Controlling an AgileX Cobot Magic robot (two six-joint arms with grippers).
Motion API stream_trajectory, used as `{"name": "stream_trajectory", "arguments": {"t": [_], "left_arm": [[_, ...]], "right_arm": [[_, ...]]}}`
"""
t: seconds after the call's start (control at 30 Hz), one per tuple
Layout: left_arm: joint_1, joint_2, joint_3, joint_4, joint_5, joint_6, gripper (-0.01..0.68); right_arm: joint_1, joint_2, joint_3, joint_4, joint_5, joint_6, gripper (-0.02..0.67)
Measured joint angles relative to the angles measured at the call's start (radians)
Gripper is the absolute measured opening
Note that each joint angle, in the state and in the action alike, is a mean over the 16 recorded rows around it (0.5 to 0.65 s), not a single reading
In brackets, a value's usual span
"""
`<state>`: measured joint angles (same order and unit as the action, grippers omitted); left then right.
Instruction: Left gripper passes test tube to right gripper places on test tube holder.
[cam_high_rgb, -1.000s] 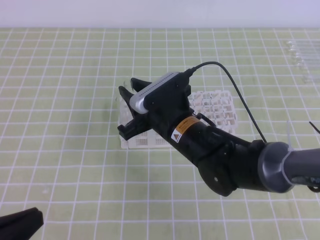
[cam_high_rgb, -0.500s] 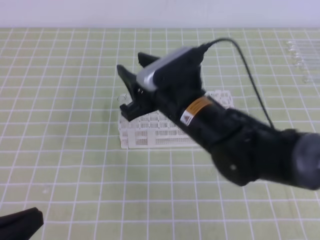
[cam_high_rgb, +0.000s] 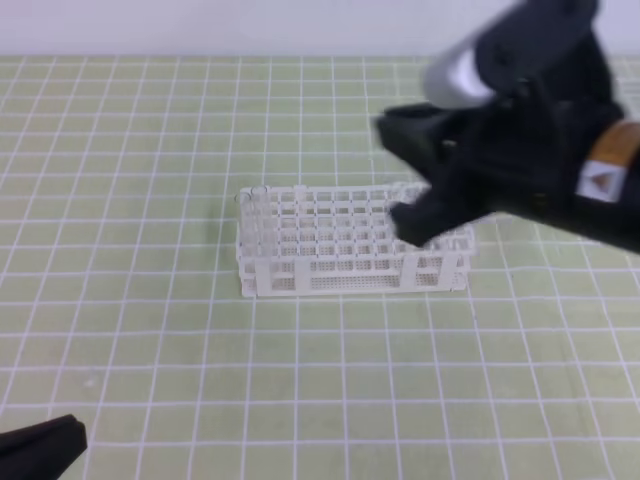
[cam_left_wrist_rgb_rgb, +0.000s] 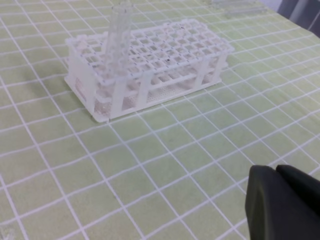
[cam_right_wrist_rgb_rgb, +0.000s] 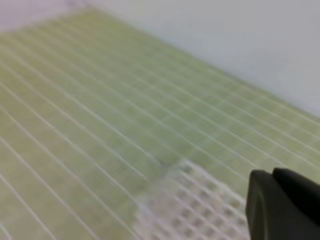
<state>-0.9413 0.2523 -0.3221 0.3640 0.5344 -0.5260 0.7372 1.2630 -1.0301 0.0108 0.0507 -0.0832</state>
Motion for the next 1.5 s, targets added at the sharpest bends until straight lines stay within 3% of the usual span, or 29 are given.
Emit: {"name": "stream_trajectory", "arguments": {"t": [0.2, 0.63, 1.07, 1.5], "left_arm": [[0.000, -0.002, 0.000, -0.001, 0.002, 0.000, -0.002], [0.000, -0.002, -0.001, -0.002, 0.002, 0.000, -0.002], [0.000, -0.001, 0.000, -0.001, 0.003, 0.000, -0.002], [0.000, -0.003, -0.001, -0.003, 0.007, 0.001, -0.002]], "right_arm": [[-0.104, -0.112, 0.065, -0.054, 0.087, 0.000, -0.011], [-0.376, -0.395, 0.396, -0.020, -0.097, 0.000, -0.015], [-0.625, -0.905, 0.735, 0.054, 0.069, 0.001, -0.015], [-0.722, -1.172, 0.976, 0.086, 0.098, 0.004, -0.015]]}}
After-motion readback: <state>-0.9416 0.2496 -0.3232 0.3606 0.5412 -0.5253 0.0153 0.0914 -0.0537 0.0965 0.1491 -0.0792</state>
